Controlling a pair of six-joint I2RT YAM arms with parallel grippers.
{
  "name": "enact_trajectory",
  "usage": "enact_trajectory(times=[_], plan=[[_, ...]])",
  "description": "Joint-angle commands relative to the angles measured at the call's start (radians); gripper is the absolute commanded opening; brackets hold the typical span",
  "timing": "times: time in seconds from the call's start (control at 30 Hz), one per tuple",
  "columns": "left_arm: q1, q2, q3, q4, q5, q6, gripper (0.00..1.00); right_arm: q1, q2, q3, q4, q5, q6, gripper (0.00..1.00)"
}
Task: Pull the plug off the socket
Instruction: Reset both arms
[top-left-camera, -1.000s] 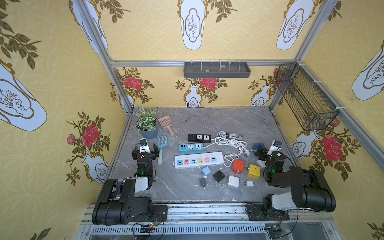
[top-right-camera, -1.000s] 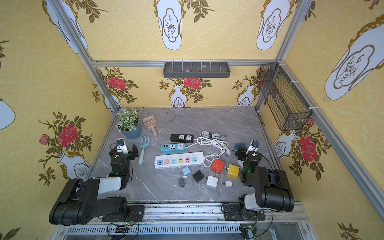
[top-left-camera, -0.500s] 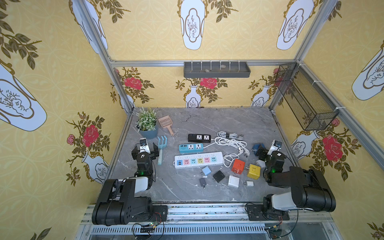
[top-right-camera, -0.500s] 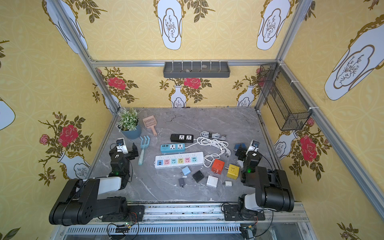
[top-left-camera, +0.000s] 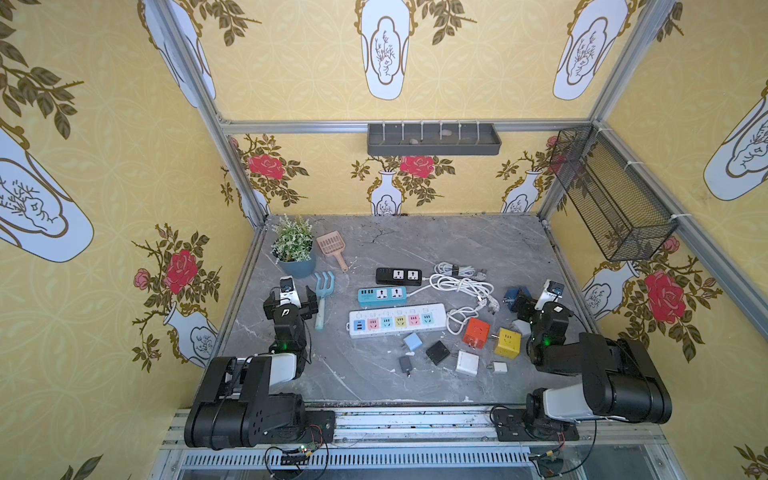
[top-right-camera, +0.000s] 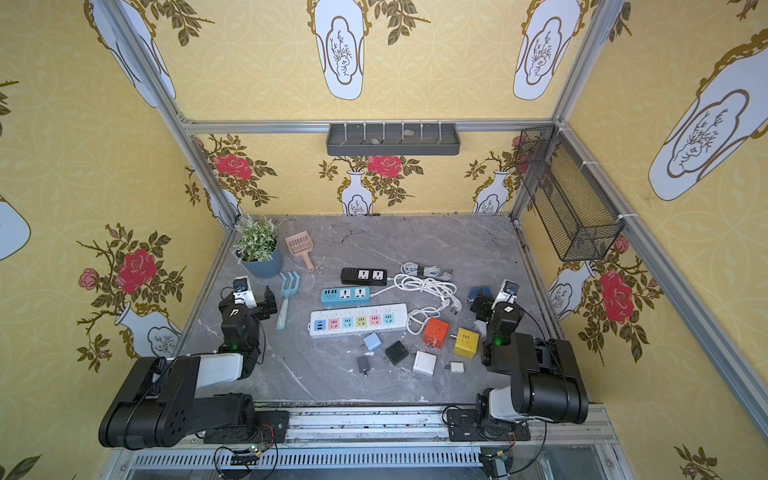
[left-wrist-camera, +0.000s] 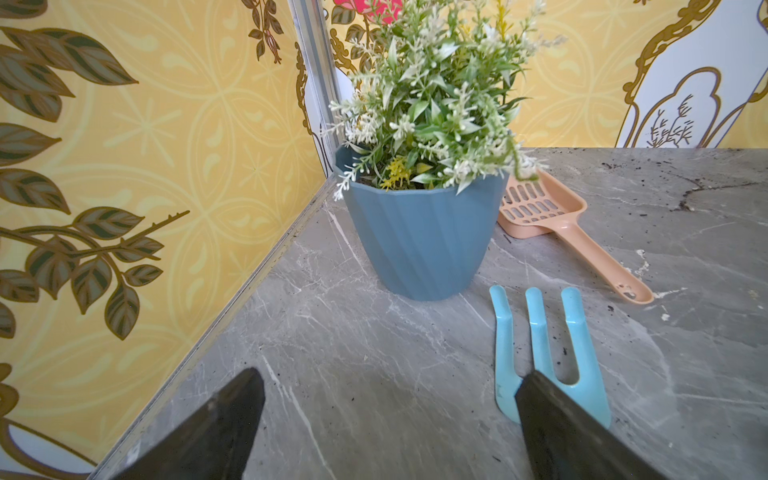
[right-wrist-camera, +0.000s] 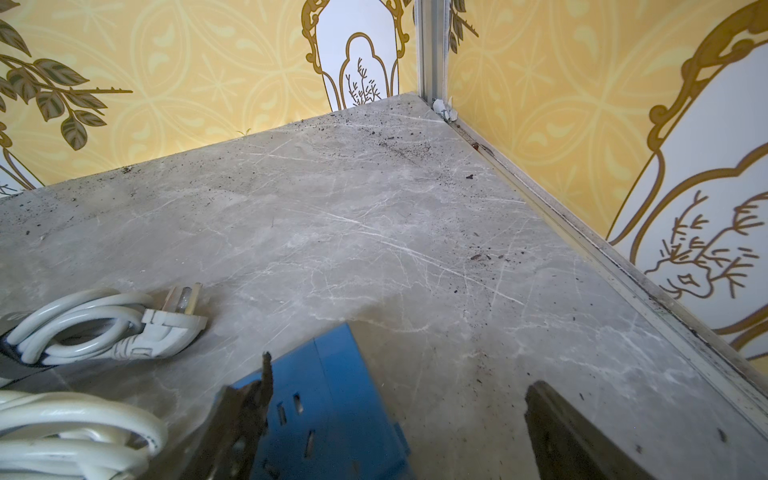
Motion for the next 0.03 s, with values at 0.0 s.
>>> enact_trajectory(times=[0.0], plan=[[0.001,-0.007,-0.005,0.028,0.004,0.003,1.0,0.001,-0.002,0.004,0.043,0.009,0.01,0.98]])
